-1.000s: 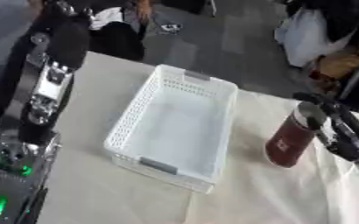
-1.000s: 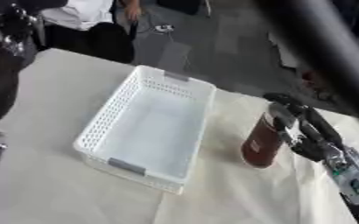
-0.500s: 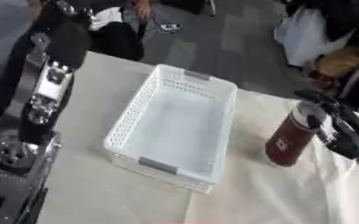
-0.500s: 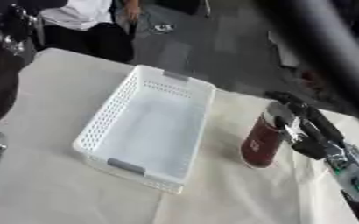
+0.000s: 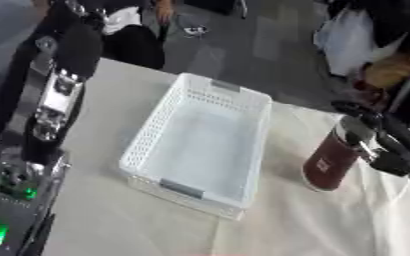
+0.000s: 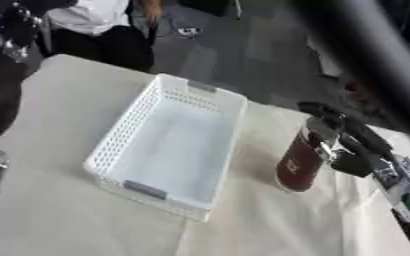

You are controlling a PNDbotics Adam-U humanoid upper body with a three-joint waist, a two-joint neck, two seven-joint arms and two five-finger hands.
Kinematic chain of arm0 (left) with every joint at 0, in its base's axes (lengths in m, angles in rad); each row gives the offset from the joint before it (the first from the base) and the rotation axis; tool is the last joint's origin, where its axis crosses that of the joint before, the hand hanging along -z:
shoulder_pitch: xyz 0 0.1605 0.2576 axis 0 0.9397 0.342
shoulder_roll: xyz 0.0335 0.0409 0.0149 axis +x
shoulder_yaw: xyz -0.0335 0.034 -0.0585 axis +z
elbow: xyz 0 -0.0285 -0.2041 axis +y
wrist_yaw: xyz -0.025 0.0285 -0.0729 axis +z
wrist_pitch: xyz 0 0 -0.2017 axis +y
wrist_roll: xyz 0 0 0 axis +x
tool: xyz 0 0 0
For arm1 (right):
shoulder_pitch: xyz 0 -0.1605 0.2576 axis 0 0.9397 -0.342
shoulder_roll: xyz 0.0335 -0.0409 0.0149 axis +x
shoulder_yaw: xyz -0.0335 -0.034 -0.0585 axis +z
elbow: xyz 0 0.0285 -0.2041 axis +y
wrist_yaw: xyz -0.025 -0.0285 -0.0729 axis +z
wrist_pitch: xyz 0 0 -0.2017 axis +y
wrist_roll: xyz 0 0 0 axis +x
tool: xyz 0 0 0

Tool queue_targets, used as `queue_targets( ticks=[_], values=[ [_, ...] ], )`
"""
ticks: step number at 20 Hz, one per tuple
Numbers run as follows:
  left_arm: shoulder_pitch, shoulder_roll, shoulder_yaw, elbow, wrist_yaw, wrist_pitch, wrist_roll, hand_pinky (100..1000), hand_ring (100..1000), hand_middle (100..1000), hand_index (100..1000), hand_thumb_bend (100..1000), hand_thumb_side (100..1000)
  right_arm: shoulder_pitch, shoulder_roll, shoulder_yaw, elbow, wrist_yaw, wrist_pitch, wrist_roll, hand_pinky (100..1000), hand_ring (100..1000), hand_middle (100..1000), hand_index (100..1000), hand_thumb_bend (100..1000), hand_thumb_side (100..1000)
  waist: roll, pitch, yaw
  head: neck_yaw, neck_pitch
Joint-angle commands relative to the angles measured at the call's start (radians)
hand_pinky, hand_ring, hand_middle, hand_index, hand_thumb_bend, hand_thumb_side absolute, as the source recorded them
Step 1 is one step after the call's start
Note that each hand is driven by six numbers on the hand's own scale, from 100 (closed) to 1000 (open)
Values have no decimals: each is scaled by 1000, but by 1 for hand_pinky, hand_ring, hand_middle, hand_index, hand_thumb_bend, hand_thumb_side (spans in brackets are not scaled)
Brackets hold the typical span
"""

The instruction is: Pick up objects on the table and place them in the box.

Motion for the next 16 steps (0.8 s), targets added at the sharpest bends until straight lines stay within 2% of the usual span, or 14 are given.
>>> queue_targets(
  ticks=[1,11,16],
  values=[
    [-20,1,-1,-16,1,0,-2,999,841,889,914,552,1000,-27,-32,-4,-3,9,-1,12,965,957,950,1000,100,1000,5,-10,0,12,-5],
    [-26,-2,-1,-16,2,0,-3,1000,842,890,915,552,1000,-27,-22,-3,14,21,5,78,918,960,982,1000,100,1000,2,-4,7,13,-6],
    [-32,-5,0,-16,3,-1,-3,1000,842,890,915,551,1000,-29,-17,-11,22,38,4,78,894,952,984,1000,100,1000,2,4,11,14,-11]
  ],
)
